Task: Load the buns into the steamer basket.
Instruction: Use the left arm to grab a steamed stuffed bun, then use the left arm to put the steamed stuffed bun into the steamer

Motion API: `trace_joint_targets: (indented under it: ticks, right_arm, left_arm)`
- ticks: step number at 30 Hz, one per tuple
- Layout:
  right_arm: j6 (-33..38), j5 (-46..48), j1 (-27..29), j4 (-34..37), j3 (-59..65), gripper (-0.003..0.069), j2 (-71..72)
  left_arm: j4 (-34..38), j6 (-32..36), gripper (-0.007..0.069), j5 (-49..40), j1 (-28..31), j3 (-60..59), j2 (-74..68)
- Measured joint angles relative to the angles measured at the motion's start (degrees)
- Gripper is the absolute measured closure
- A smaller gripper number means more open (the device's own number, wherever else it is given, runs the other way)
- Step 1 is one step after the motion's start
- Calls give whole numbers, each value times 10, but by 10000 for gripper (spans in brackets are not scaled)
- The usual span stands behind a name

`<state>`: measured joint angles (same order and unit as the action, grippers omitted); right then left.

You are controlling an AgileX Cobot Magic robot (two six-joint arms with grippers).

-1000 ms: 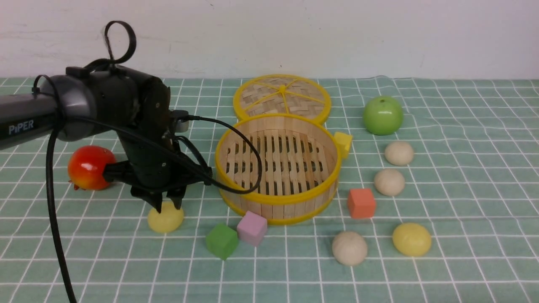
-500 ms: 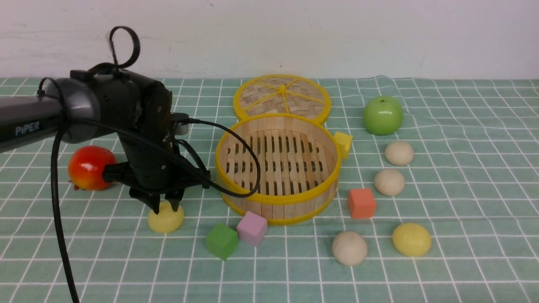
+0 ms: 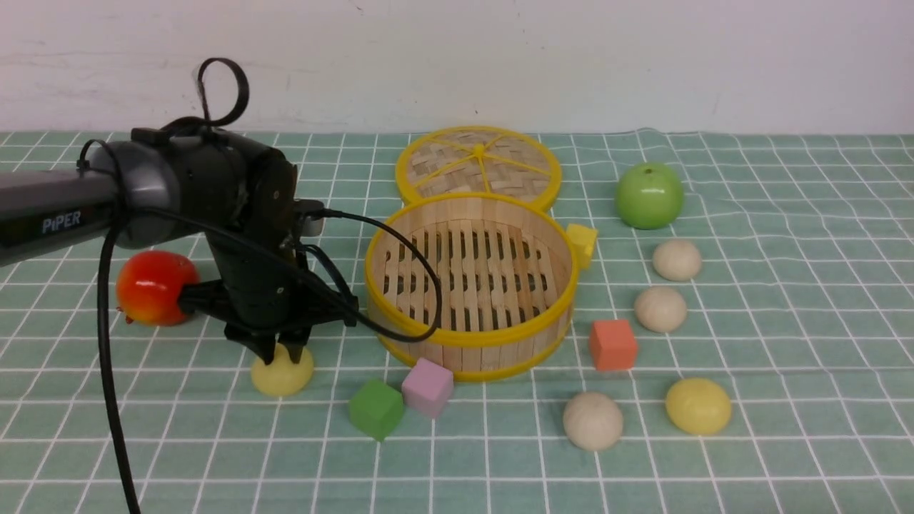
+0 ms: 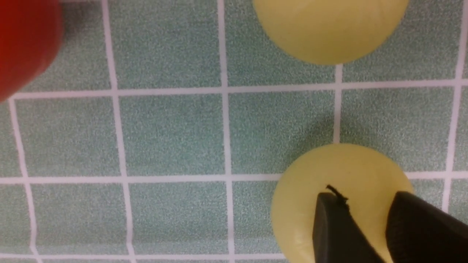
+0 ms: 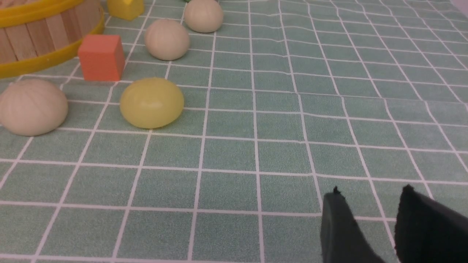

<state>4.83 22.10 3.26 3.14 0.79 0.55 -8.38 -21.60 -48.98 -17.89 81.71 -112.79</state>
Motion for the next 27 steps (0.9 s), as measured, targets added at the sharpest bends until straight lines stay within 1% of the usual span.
trace_joint_targets:
  ticks: [1, 2, 3, 4, 6, 8, 13, 18, 22, 27]
  right_arm:
    - [0, 0, 0, 0, 0, 420, 0]
    - [0, 0, 0, 0, 0, 420, 0]
    - [0, 0, 0, 0, 0, 420, 0]
    - [0, 0, 0, 0, 0, 420, 0]
    - [0, 0, 0, 0, 0, 420, 0]
    - [0, 0, 0, 0, 0, 420, 0]
    - [0, 0, 0, 0, 0, 420, 0]
    - [0, 0, 0, 0, 0, 420, 0]
    - [0, 0, 0, 0, 0, 420, 0]
    - [0, 0, 0, 0, 0, 420, 0]
  left_arm:
    - [0, 3, 467, 0, 0, 0, 0]
    - [0, 4, 467, 0, 0, 0, 0]
    - [0, 8, 512, -1, 0, 0, 0]
    - [0, 8, 518, -1, 0, 0, 0]
    - [0, 11, 605, -5, 0, 0, 0]
    - [0, 13, 638, -11, 0, 1, 2]
    - [4, 25, 638, -44, 0, 29, 18]
    - [42, 58, 638, -82, -10, 122, 42]
    - [48, 71, 638, -74, -46, 173, 41]
    - [44, 75, 638, -28, -101, 210, 13]
